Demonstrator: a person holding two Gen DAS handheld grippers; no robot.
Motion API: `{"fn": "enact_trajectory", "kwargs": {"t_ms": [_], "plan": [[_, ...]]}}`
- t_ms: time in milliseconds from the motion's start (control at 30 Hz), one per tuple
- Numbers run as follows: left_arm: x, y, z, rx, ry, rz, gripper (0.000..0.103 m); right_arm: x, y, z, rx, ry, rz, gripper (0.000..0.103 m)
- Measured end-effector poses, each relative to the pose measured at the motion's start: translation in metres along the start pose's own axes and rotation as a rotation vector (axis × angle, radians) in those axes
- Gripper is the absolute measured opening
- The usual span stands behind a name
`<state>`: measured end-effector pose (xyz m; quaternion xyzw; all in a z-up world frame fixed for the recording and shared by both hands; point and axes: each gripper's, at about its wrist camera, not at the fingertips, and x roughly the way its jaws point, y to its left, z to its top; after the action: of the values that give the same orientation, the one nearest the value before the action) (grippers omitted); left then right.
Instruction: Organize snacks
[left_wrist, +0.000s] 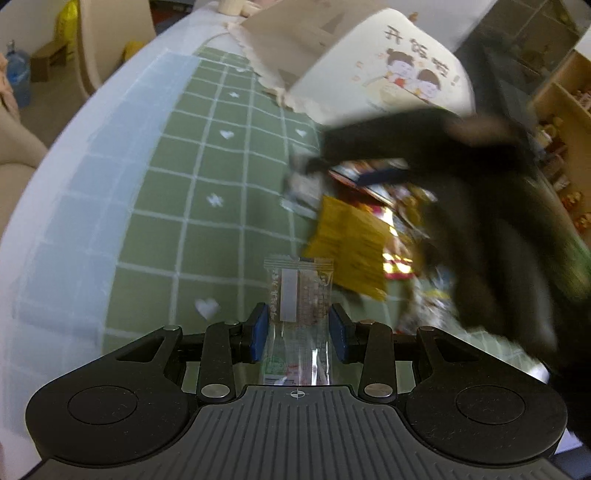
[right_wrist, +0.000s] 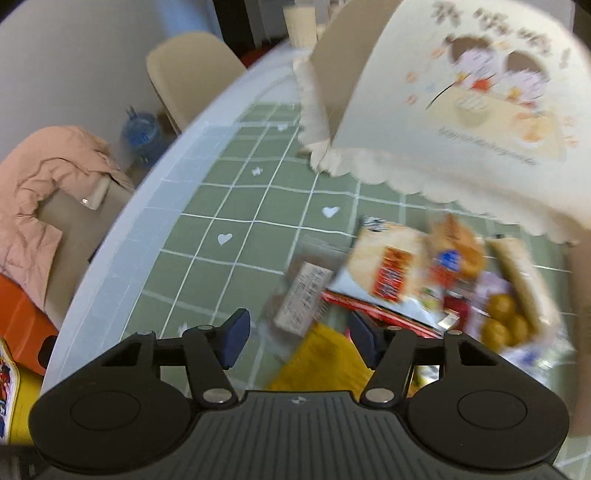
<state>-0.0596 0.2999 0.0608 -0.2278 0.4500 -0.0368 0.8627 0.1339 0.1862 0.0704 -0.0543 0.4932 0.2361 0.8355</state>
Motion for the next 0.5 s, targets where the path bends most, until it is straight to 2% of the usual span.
{"fn": "enact_trajectory", "kwargs": {"t_ms": [167, 200, 233, 267, 367, 467, 500], "plan": [[-0.003, -0.004, -0.02, -0.044, 0.012, -0.046, 0.04, 0.038, 0.007, 0.011, 0.033, 0.05, -0.071, 0.057], [-0.003, -0.005, -0.022, -0.055, 0.018, -0.055, 0.04, 0.039, 0.011, 0.01, 0.003, 0.037, -0.081, 0.053], [-0.003, -0.006, -0.025, -0.061, 0.024, -0.063, 0.04, 0.039, 0.014, 0.009, -0.037, 0.033, -0.087, 0.04], [-0.003, -0.008, -0.027, -0.062, 0.029, -0.066, 0.04, 0.036, 0.017, 0.008, -0.081, 0.037, -0.078, 0.036], [-0.005, -0.02, -0.029, -0.042, 0.039, -0.068, 0.04, 0.004, 0.015, -0.006, -0.149, 0.009, 0.012, 0.028], [-0.002, -0.037, -0.026, 0.001, 0.049, -0.078, 0.04, -0.048, 0.003, -0.024, -0.177, -0.049, 0.076, 0.022], [-0.001, -0.044, -0.027, 0.017, 0.054, -0.083, 0.04, -0.071, -0.006, -0.033, -0.182, -0.078, 0.095, 0.014]]}}
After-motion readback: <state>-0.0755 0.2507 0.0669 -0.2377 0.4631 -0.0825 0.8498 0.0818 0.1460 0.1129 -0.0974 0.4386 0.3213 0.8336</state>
